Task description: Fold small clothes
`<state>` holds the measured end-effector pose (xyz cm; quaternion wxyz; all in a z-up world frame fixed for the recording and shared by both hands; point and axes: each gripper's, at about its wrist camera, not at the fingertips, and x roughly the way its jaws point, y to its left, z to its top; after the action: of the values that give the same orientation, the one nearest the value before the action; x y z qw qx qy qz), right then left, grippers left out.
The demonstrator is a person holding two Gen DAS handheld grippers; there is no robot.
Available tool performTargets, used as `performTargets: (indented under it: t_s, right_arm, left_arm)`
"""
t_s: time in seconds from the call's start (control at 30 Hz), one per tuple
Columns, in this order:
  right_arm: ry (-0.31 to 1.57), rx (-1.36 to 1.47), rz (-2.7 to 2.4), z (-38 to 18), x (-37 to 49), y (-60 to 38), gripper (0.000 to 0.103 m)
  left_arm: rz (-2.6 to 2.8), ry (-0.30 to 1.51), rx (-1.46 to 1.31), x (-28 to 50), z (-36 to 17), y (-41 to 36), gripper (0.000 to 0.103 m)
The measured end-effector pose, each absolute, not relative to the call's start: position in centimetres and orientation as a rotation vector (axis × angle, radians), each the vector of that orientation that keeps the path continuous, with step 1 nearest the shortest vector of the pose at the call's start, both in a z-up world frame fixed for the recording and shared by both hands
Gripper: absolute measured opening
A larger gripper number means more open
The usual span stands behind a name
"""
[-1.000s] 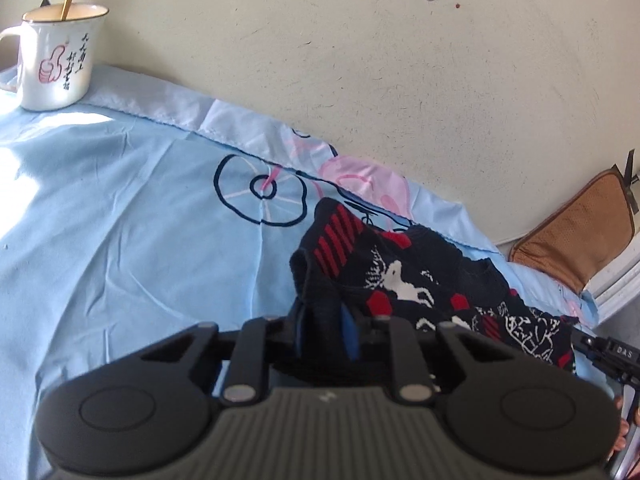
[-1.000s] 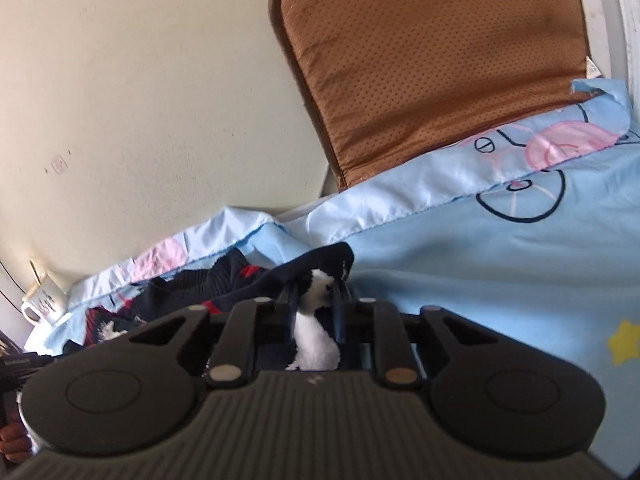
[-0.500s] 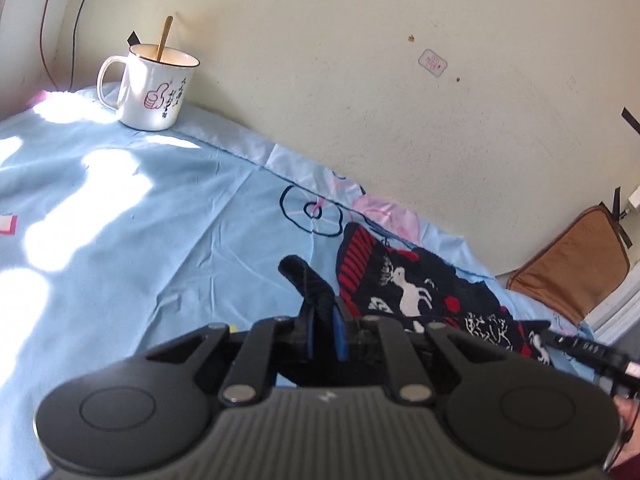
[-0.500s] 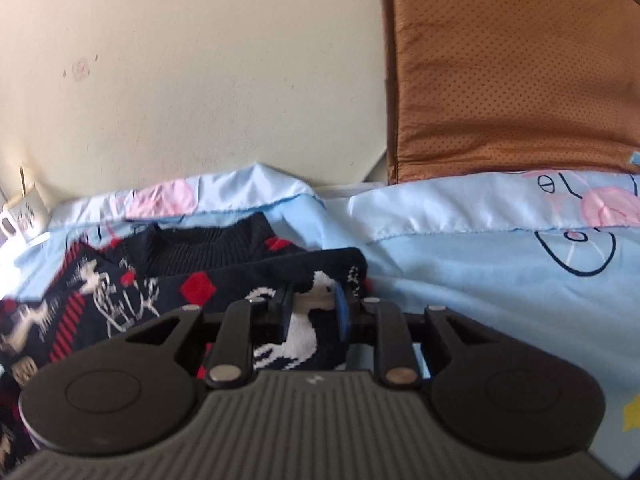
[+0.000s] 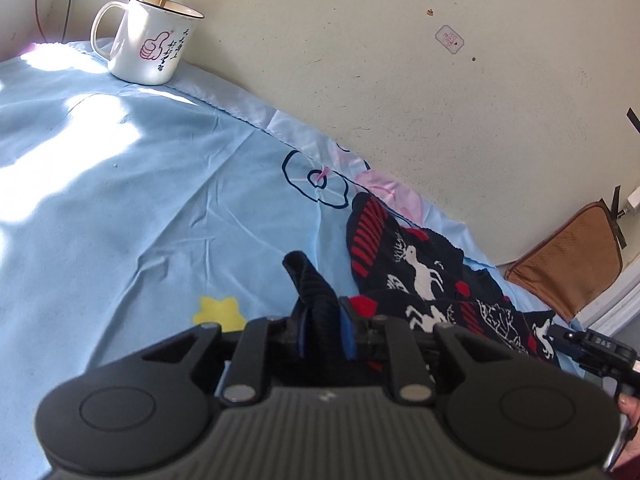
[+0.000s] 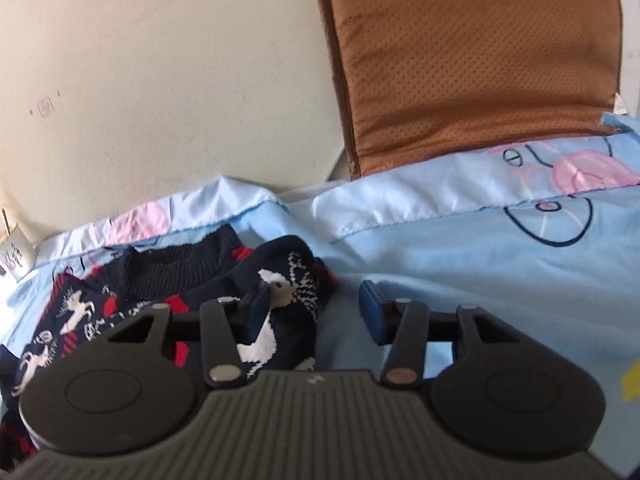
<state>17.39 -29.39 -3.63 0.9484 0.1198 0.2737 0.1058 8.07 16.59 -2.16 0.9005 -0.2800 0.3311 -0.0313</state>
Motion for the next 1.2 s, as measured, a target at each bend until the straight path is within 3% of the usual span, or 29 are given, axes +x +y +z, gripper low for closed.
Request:
performTargets:
  t_s: [0.13,0.23,0.27,0.57,0.77,0.83,0.87,0.9,0.93,1.03,1.2]
  right_arm:
    - [0.544,0.258,0.299,-3.4,12.8,-29.3,0.052]
    - [0.627,0.057,0.2,-5.7,12.7,-27.8,0.051]
    - [0.62,0.089,0.181,-5.7,12.7,-28.4,0.055]
    - [0.508,0.21,0.431,-2.7,10.3,-24.9,0.054]
    - [0.474,0.439,0.457,-5.3,11.0,-27.0,0.054]
    - [0.458,0.536,0.442,-6.3,11.1,-28.8,0.055]
    - [0.457,0.576,0.428,-6.8,11.2,-29.5,0.055]
    - [0.464,0.618,0.419,-7.1,11.5,-30.2,0.054]
    - [0.465,0.657,0.428,-7.3,11.7,-30.7,0.054]
    - [0.451,0.678,0.439,-7.4,11.8,-31.0,0.055]
    - [0.45,0.682,0.484,-7.4,11.7,-31.0,0.055]
  left_arm:
    - [-0.084,0.684,-0.563,8.2,-2.1,16.1,0.019]
    - [-0.093,0.691,-0.557,8.4,-2.1,15.8,0.011]
    - [-0.098,0.696,-0.568,8.4,-2.0,15.7,0.01]
    - [-0.196,0.585,-0.589,8.3,3.9,13.8,0.009]
    - [-0.347,0.566,-0.407,11.5,8.3,4.6,0.01]
    - [-0.4,0.609,-0.337,13.0,7.9,0.6,0.012]
    - [-0.432,0.652,-0.285,13.8,7.0,-1.4,0.021]
    - [-0.453,0.695,-0.238,14.4,6.1,-3.0,0.043]
    - [-0.446,0.734,-0.192,14.8,5.2,-4.2,0.051]
    - [-0.418,0.763,-0.197,14.7,4.2,-4.0,0.049]
    - [-0.24,0.742,-0.322,15.0,4.3,2.0,0.054]
